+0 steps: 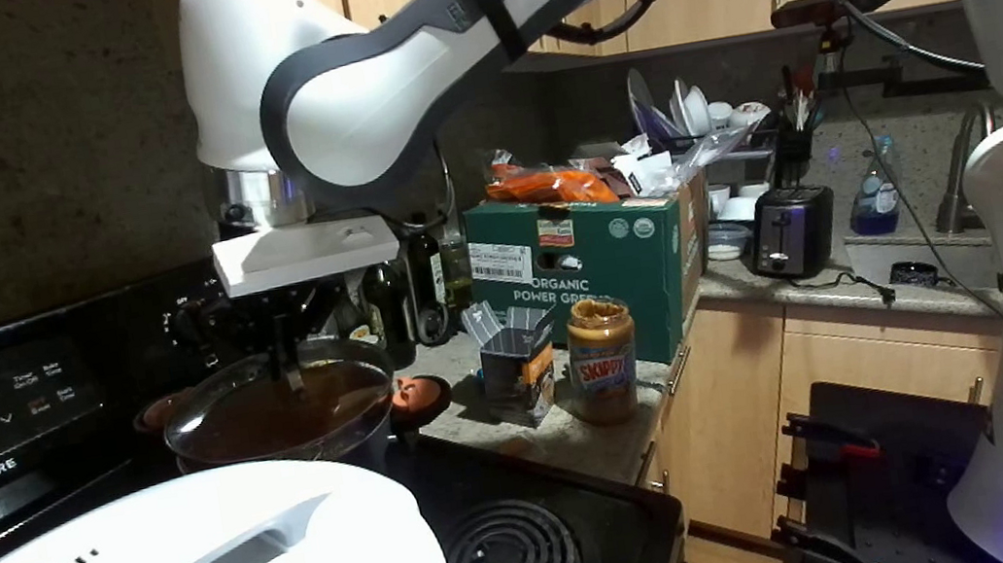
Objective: Fix the lid on the pot.
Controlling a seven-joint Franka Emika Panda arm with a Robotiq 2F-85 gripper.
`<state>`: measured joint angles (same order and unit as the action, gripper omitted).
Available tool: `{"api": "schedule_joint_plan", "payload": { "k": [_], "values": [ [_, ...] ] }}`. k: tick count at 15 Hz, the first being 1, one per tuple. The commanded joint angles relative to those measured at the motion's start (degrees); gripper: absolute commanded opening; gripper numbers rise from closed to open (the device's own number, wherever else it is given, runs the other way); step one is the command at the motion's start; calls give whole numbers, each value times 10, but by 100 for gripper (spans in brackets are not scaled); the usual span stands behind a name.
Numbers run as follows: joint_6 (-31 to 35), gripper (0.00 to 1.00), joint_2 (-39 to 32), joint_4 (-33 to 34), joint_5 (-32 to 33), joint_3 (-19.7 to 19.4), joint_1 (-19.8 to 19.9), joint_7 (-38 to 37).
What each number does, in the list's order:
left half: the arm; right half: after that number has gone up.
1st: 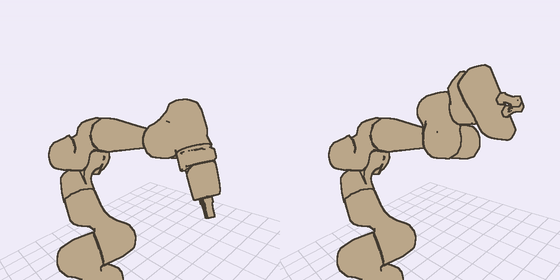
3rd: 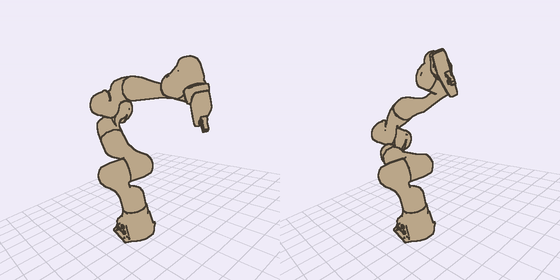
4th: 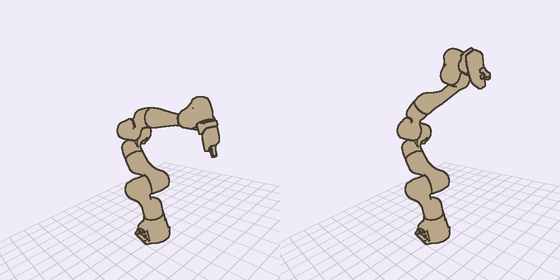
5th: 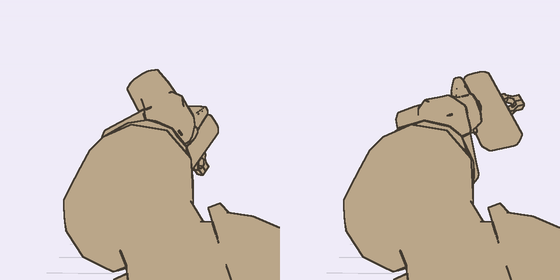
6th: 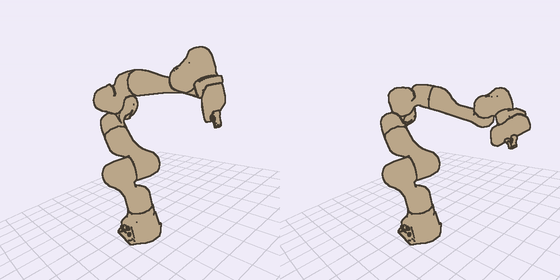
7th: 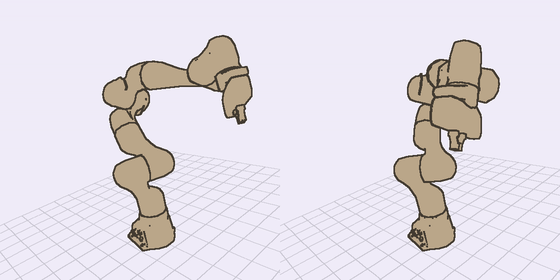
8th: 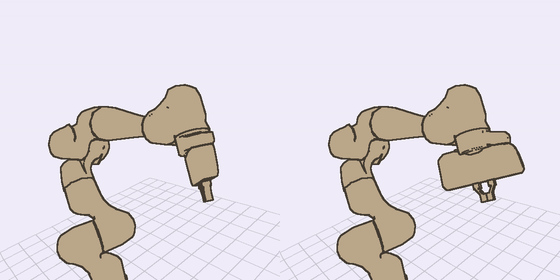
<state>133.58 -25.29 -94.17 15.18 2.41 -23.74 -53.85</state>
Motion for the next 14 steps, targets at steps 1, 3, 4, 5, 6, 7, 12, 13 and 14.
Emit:
{"api": "schedule_joint_plan", "payload": {
  "k": [1, 3, 4, 5, 6, 7, 12, 13, 14],
  "values": [
    [-4, 7, 2, 17, 1, 6, 7, 25],
    [-5, 7, -2, 22, -2, 7, 8, 32],
    [-6, 7, -5, 25, -3, 8, 9, 39],
    [-8, 7, -10, 30, -5, 8, 9, 44],
    [-9, 7, -13, 33, -6, 8, 9, 48],
    [-10, 7, -16, 35, -7, 8, 9, 52],
    [-12, 7, -28, 46, -14, 7, 10, 62],
    [-12, 7, -30, 47, -16, 7, 11, 62],
    [-12, 7, -30, 47, -17, 6, 11, 61]
  ]
}}
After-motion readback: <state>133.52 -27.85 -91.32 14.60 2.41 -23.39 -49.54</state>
